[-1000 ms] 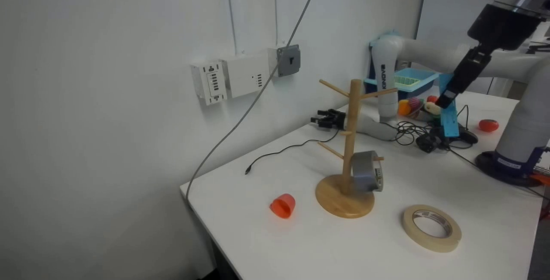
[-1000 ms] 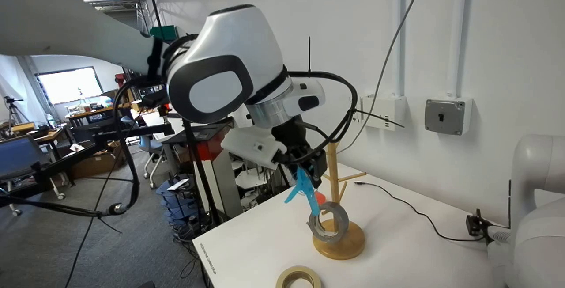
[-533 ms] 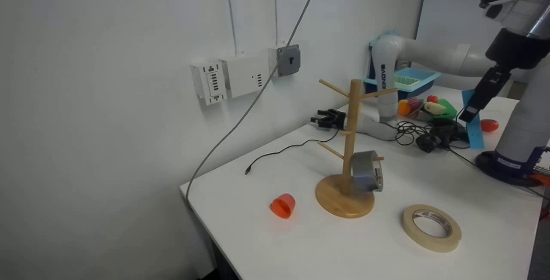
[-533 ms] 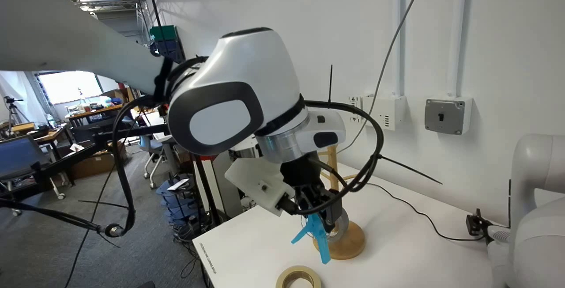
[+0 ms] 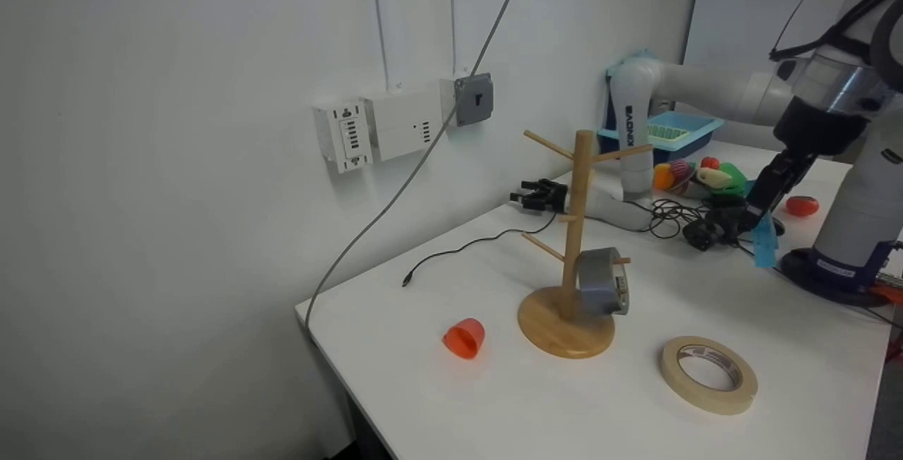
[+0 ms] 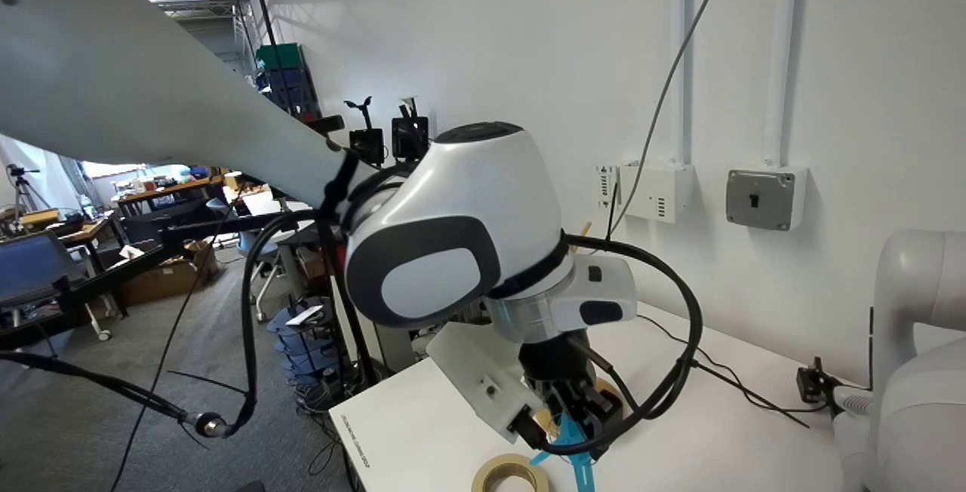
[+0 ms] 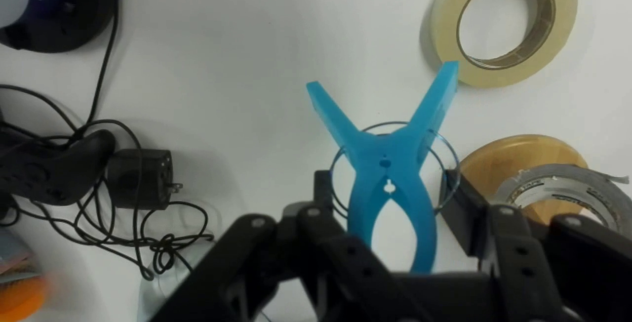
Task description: Remove the peg and gray tape one at a time from the wooden holder and put them on the table
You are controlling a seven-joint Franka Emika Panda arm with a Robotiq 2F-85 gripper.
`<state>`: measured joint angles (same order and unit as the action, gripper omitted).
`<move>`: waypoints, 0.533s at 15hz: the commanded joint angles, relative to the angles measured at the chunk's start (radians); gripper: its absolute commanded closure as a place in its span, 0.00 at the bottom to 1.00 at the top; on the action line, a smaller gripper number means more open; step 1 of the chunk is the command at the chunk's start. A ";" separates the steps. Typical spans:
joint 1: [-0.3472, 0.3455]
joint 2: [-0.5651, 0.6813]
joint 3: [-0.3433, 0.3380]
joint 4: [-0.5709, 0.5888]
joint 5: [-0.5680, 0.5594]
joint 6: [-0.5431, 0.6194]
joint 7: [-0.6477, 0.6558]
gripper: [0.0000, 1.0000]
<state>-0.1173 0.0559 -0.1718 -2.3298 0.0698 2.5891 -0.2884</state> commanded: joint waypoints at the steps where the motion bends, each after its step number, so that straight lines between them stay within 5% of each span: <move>1: -0.019 0.113 0.011 0.092 -0.004 0.031 0.060 0.68; 8: -0.011 0.290 -0.010 0.213 -0.084 0.059 0.220 0.68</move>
<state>-0.1195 0.2635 -0.1738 -2.1876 0.0363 2.6370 -0.1366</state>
